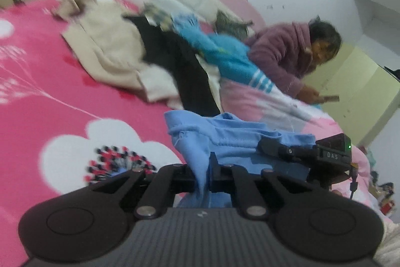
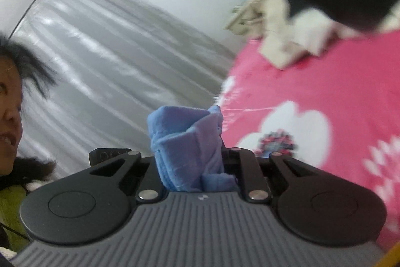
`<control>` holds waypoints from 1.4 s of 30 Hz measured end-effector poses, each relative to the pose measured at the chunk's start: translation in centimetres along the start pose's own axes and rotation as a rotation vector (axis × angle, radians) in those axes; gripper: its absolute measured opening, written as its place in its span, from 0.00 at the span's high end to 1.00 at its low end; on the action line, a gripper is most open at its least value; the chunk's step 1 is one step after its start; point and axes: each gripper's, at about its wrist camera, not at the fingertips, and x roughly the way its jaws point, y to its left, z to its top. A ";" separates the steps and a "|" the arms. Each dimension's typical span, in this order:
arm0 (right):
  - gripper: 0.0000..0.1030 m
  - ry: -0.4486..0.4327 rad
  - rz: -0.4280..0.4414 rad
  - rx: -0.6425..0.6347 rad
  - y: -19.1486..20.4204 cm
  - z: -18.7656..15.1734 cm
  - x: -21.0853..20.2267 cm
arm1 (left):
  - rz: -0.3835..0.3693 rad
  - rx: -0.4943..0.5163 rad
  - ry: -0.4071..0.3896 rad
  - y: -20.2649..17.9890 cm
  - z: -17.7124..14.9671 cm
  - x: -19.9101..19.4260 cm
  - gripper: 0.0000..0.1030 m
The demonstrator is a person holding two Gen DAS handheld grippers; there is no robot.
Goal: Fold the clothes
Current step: 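Lift and carry the folded blue T-shirt toward the stack by the curtain with both grippers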
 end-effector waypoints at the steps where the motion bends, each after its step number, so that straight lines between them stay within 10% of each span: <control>1: 0.87 0.010 0.013 -0.025 1.0 0.0 0.8 | 0.019 -0.009 -0.023 -0.1 -0.2 -1.6 0.92; 15: 0.87 0.355 0.343 -0.247 11.1 0.9 22.4 | 0.411 -0.164 -0.384 1.9 -2.8 -21.1 0.92; 22: 0.87 0.550 0.457 -0.244 12.8 -1.3 33.3 | 0.563 -0.234 -0.410 3.3 -3.0 -25.0 0.93; 42: 0.87 0.757 0.502 -0.266 17.3 -2.8 44.1 | 0.827 -0.401 -0.468 8.8 -1.1 -29.2 0.93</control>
